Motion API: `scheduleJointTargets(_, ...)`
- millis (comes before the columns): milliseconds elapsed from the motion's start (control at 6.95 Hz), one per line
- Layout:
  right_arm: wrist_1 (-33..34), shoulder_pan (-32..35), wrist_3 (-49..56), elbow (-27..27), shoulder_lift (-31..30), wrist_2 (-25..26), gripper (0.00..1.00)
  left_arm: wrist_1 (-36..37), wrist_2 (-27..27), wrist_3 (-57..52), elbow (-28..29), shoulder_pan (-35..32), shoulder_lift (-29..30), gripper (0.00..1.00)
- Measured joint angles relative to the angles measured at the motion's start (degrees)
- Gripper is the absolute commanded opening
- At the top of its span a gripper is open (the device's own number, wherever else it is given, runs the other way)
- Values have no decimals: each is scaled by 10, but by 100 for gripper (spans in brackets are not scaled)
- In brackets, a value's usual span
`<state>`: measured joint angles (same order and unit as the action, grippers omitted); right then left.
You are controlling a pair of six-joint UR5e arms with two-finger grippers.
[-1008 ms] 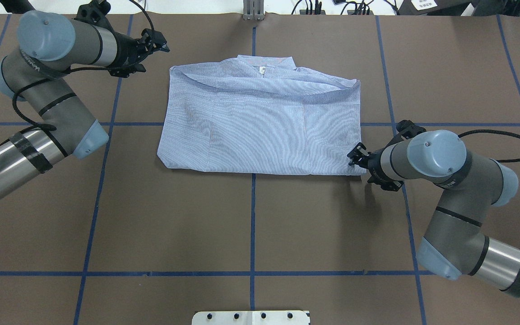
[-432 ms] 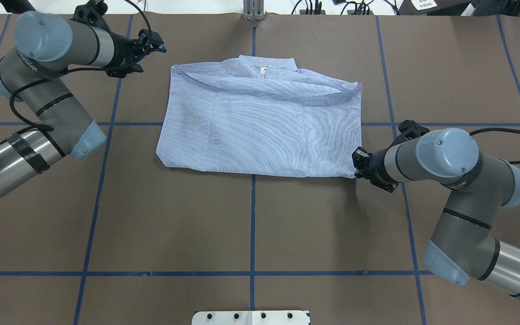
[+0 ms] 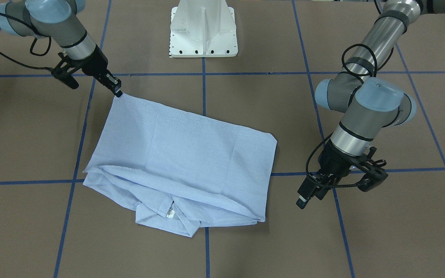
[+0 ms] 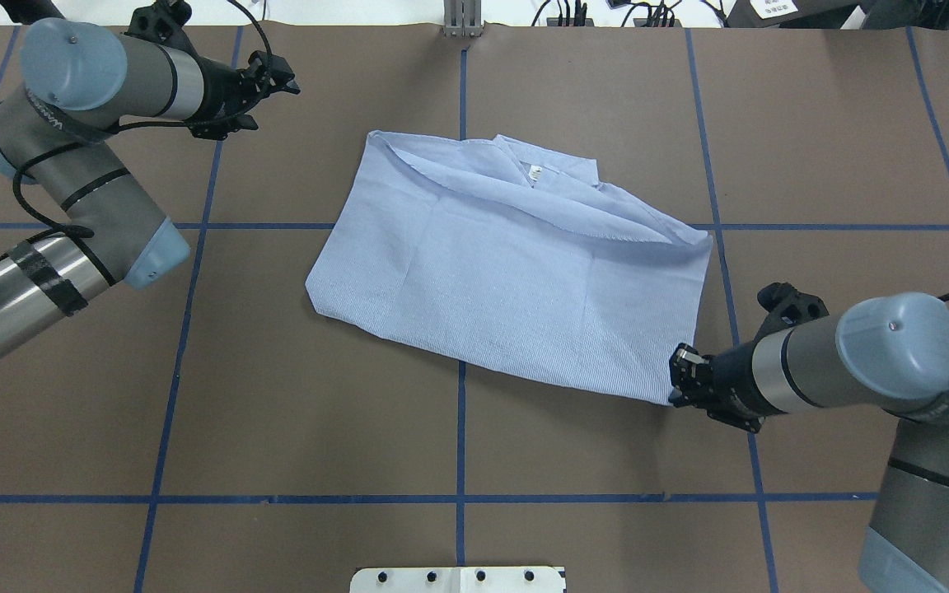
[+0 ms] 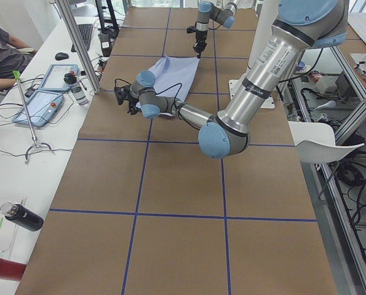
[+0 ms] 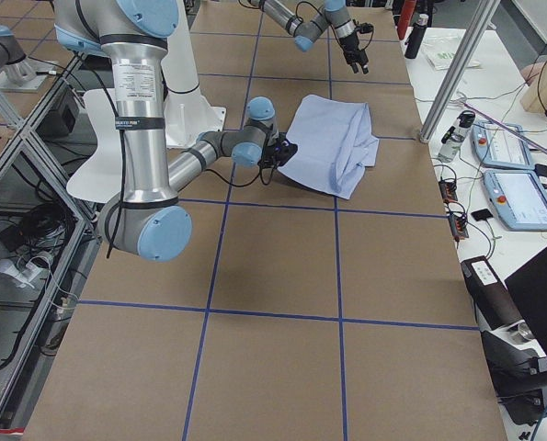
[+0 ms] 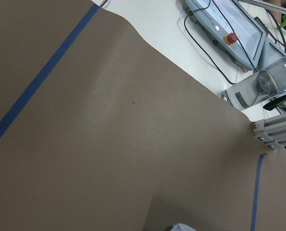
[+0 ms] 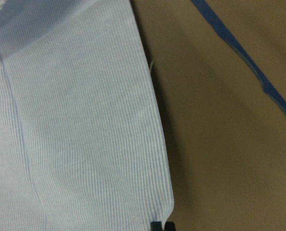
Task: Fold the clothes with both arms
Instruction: 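Grasp the shirt's side edge with the right gripper and drag it nearer the robot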
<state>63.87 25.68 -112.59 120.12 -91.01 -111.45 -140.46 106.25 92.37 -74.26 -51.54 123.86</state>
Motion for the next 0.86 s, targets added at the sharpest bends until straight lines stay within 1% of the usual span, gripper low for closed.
scheduleJointTargets(144, 0, -23, -2, 16, -16, -63, 0, 5, 1, 1, -18, -1, -8, 90)
scheduleJointTargets(288, -1, -40, -12, 26, -20, -138, 5, 12, 2, 7, -42, 0, -20, 90)
scheduleJointTargets(432, -1, -69, -39, 35, -16, -180, 96, 20, 4, 18, -65, 2, -31, 90)
scheduleJointTargets(576, -2, -108, -76, 38, 0, -192, 100, 28, 11, 36, -88, 6, -41, 90)
scheduleJointTargets(720, -2, -134, -103, 39, 17, -188, 100, 31, 19, 54, -118, 16, -60, 91)
scheduleJointTargets(864, -2, -133, -112, 39, 23, -182, 100, 32, 22, 68, -155, 36, -89, 91)
